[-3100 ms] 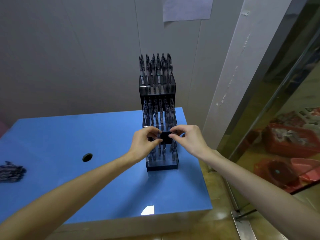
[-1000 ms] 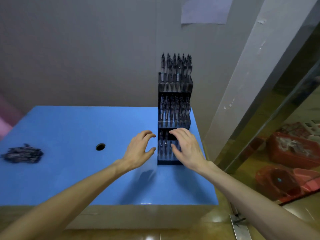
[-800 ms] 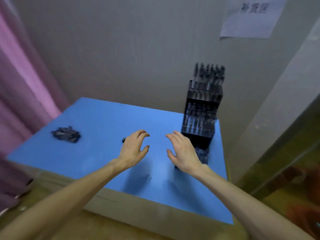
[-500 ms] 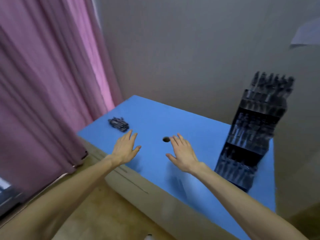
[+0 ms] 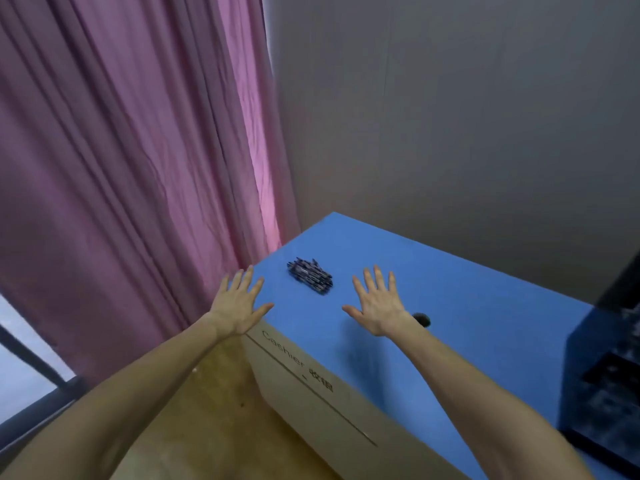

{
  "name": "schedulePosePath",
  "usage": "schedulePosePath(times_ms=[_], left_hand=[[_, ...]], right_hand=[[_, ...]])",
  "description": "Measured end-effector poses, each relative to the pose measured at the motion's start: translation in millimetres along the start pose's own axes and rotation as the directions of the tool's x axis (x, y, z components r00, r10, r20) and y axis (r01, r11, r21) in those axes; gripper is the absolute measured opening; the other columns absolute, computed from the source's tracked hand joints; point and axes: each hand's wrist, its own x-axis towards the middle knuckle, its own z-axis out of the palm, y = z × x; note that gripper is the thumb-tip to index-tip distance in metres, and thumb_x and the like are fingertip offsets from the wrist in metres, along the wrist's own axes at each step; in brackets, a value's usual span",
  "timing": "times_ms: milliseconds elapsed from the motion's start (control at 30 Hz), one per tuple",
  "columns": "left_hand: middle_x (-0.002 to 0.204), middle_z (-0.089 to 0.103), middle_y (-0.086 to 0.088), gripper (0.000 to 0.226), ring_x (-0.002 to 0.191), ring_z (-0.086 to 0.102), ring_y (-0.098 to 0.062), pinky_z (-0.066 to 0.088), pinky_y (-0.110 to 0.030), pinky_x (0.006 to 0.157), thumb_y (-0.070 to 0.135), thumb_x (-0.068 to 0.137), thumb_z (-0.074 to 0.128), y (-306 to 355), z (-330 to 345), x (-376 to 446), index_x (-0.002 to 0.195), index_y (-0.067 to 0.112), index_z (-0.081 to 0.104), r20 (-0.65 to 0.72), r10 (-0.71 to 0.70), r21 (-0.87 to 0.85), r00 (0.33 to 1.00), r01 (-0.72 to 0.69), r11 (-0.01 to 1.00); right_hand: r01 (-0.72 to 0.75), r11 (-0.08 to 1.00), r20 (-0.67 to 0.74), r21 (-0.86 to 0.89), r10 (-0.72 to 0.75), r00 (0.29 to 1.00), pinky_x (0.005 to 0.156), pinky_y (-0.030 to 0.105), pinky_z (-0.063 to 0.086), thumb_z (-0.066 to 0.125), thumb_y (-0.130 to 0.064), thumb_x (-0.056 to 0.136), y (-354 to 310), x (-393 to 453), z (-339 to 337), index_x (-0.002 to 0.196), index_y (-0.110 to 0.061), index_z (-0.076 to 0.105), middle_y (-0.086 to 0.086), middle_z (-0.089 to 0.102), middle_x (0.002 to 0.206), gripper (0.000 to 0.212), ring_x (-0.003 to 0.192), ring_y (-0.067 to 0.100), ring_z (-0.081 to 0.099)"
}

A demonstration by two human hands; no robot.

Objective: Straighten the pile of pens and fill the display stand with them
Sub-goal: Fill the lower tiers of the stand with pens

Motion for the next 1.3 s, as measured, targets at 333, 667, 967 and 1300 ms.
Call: schedulePosePath(times_ms=[333,667,967,1300], left_hand=[[0.171,-0.004,-0.014,0.077,0.157,0.004,-0.032,0.008,-0.050,0.126,0.065,0.104,0.020,-72,27,126,0.165,0.021,0.005,0.086,0.231,0.011,0.969,-0.233,0.972],[0.170,-0.005,-0.017,0.078,0.155,0.015,-0.036,0.014,-0.052,0.126,0.061,0.105,0.027,-43,48,226,0.165,0.016,0.004,0.151,0.424,-0.011,0.893,-0.427,0.904],[0.163,0.025,-0.016,0.068,0.131,0.051,-0.038,0.048,-0.049,0.101,0.047,0.106,0.043,-32,57,302,0.159,0.012,0.021,0.242,0.532,-0.049,0.812,-0.537,0.842],[0.133,0.050,-0.012,0.048,0.112,0.060,-0.037,0.050,-0.048,0.085,0.041,0.103,0.048,-11,68,358,0.141,0.012,0.044,0.257,0.645,-0.168,0.720,-0.623,0.764]], right_hand=[[-0.167,0.986,0.164,-0.016,0.167,0.972,0.123,0.061,0.000,0.017,-0.064,0.103,-79,138,-28,0.163,-0.014,-0.005,0.018,-0.006,0.169,0.081,0.155,0.039,-0.011],[-0.171,0.984,0.234,0.041,0.157,0.959,0.123,0.058,0.009,0.027,-0.056,0.106,-68,219,0,0.160,-0.010,0.017,0.017,0.023,0.163,0.071,0.154,0.038,0.007],[-0.121,0.955,0.283,0.270,0.041,0.958,0.106,0.043,0.041,0.047,-0.042,0.102,-50,303,33,0.139,-0.008,0.049,0.016,0.056,0.139,0.050,0.131,0.035,0.048],[-0.135,0.914,0.356,0.383,-0.012,0.934,0.088,0.037,0.052,0.052,-0.032,0.094,-51,335,45,0.116,-0.013,0.065,0.011,0.070,0.113,0.032,0.108,0.032,0.064]])
